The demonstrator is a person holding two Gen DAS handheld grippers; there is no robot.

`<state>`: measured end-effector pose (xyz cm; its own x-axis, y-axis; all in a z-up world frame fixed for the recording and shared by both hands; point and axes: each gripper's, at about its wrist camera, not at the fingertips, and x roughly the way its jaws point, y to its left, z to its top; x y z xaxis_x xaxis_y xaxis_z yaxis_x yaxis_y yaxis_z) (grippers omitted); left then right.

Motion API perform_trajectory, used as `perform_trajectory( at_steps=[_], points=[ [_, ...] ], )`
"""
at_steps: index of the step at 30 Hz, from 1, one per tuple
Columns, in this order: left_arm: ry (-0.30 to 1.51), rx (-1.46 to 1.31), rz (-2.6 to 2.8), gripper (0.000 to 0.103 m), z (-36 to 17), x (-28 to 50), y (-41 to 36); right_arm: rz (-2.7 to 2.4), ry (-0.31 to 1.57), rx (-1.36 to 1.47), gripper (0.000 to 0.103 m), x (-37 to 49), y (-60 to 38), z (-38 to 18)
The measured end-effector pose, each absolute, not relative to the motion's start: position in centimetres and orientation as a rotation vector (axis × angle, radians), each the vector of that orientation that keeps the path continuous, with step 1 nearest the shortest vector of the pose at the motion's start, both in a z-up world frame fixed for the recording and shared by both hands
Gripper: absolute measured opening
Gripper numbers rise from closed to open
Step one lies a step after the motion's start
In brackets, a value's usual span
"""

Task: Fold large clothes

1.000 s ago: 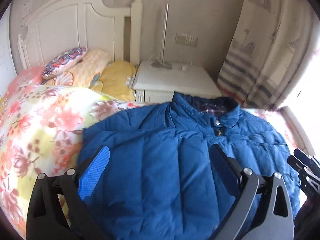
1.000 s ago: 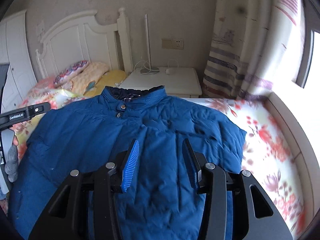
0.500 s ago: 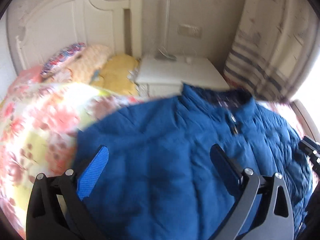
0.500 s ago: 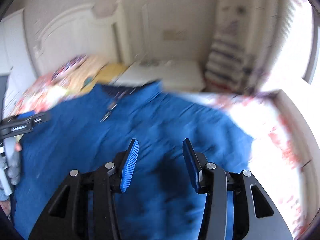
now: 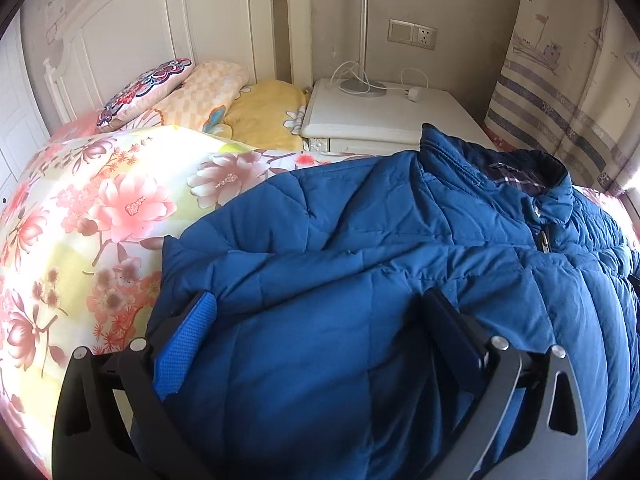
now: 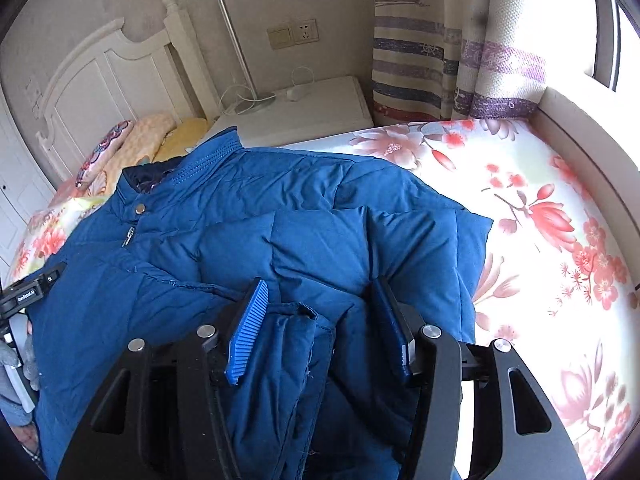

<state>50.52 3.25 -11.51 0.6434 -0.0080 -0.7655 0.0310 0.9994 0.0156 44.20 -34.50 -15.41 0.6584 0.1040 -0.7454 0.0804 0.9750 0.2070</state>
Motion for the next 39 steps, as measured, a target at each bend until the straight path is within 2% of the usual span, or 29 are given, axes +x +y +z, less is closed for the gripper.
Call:
perform_trajectory(
  at_steps=[5, 10, 13, 15, 17, 20, 24, 30, 39],
  points=[
    [0.829, -0.046, -0.033, 0.1, -10.2, 49.2, 4.8, -0.052, 0.802, 0.238, 0.053, 41.9, -34.8, -12.8],
    [0.71, -0.042, -0.085, 0.101, -6.5, 43.0, 4.3, 0.051, 0.662, 0.136, 0.055, 36.0, -30.0, -8.3],
    [0.757, 0.071, -0.124, 0.101, -8.0, 40.2, 1.0, 0.12, 0.741, 0.017, 0.056, 35.3, -25.8, -10.0],
    [0.815, 0.151, -0.121, 0.101, -10.5, 39.6, -1.0, 0.091, 0.834, -0.096, 0.058, 35.7, -23.3, -13.1],
    [0.807, 0.208, -0.089, 0.101, -12.1, 39.1, -2.1, 0.068, 0.808, -0.125, 0.059, 35.3, -22.6, -14.0],
    [0.825, 0.185, -0.079, 0.101, -10.8, 37.9, -1.7, 0.047, 0.807, -0.056, 0.059, 33.8, -23.1, -12.2],
    [0.742, 0.214, -0.111, 0.101, -8.9, 33.0, -1.6, 0.099, 0.739, -0.04, 0.063, 29.8, -22.2, -10.6],
    [0.839, 0.312, -0.153, 0.101, -13.4, 29.6, -3.2, 0.129, 0.879, -0.086, 0.071, 28.8, -20.6, -15.8],
    [0.877, 0.215, -0.179, 0.101, -13.9, 30.2, -1.3, 0.122, 0.886, -0.066, 0.074, 28.6, -20.9, -15.8]
  ],
)
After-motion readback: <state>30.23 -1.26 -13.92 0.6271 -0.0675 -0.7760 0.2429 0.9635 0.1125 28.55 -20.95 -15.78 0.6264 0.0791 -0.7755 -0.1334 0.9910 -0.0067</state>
